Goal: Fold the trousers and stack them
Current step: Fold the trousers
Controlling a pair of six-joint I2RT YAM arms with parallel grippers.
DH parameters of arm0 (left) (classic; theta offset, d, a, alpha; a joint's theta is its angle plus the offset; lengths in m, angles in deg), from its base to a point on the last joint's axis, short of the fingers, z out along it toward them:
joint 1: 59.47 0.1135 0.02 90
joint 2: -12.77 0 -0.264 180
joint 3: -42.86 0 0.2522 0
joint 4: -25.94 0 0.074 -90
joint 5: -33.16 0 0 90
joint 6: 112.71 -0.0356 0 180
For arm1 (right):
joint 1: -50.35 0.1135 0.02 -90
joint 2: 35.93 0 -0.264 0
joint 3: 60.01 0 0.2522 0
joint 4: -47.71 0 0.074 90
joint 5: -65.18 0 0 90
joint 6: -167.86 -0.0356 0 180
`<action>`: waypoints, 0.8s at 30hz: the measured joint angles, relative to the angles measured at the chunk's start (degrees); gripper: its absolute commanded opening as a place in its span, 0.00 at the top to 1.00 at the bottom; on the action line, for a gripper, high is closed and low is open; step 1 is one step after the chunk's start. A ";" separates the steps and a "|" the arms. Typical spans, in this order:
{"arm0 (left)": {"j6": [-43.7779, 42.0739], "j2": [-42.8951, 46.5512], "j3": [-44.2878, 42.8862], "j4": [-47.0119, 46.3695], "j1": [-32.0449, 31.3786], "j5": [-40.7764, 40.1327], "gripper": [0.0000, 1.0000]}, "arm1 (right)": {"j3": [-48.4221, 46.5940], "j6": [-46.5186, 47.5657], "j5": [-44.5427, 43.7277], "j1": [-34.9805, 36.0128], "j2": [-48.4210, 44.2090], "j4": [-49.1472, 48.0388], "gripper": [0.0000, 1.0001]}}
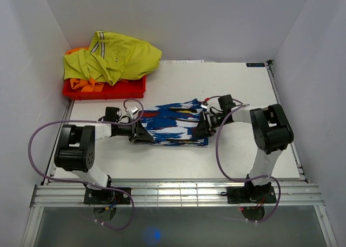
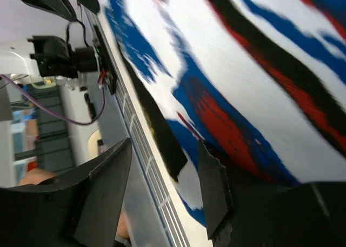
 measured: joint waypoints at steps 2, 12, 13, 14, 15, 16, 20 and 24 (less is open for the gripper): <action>-0.22 -3.23 1.44 0.55 0.00 -0.96 0.57 | 1.53 0.55 0.00 0.09 4.46 0.76 0.44; -4.26 -9.97 0.07 4.57 1.03 0.68 0.52 | 0.00 2.82 2.16 -1.75 7.54 5.18 0.45; -5.09 -8.90 0.07 5.40 1.03 0.46 0.49 | -0.35 3.37 1.29 -2.14 6.91 6.19 0.44; -5.79 -7.39 -0.04 6.27 1.03 0.26 0.46 | -0.70 3.87 0.07 -2.51 5.99 7.19 0.39; -6.47 -5.33 -0.48 7.63 1.03 0.09 0.39 | -1.11 4.28 -1.62 -2.80 4.66 8.20 0.34; -7.41 -3.30 -1.14 9.01 1.03 -0.17 0.36 | -1.66 4.74 -3.45 -2.93 2.84 9.05 0.31; -11.43 6.71 -10.12 15.39 0.96 -5.53 0.15 | -7.08 6.12 -15.54 -1.51 -5.79 11.34 0.10; -13.22 15.21 -21.88 17.53 1.01 -18.27 0.02 | -15.87 8.83 -31.69 7.65 -12.02 11.39 0.10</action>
